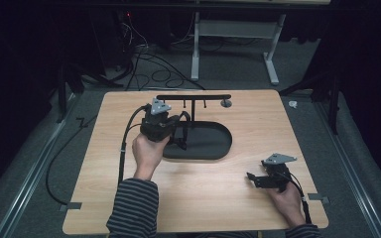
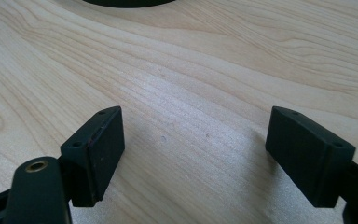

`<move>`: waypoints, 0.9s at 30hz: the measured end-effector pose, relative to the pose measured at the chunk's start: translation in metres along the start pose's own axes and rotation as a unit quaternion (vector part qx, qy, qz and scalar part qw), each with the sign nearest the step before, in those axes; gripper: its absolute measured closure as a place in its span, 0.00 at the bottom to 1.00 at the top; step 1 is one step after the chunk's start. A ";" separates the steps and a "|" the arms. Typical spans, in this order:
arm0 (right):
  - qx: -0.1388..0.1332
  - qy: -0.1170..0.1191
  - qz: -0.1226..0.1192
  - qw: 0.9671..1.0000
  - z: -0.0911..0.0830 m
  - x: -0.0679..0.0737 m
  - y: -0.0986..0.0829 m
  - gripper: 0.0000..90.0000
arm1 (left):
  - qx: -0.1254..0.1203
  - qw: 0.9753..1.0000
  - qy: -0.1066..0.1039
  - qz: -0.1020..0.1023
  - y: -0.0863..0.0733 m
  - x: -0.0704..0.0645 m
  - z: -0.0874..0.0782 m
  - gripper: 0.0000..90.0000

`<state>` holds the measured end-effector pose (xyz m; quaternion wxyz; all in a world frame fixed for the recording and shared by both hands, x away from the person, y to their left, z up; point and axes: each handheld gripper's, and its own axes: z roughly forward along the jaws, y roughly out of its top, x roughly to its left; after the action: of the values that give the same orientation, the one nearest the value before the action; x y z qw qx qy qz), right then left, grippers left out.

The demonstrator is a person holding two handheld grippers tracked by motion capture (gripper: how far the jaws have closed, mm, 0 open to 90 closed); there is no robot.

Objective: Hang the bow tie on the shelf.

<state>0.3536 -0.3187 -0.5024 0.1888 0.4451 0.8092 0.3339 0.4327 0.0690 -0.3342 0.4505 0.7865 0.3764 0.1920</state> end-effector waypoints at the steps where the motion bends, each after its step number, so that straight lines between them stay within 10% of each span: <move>1: 0.000 0.000 0.000 1.000 0.000 0.000 0.000 0.23 | -0.002 1.000 0.001 -0.003 0.001 0.002 0.001 0.97; 27: -0.001 0.000 -0.002 1.000 0.000 0.000 0.000 0.23 | -0.001 1.000 0.028 -0.009 0.032 0.014 0.028 0.97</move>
<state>0.3539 -0.3189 -0.5025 0.1897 0.4435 0.8097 0.3342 0.4727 0.0540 -0.3221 0.4422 0.7771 0.3953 0.2103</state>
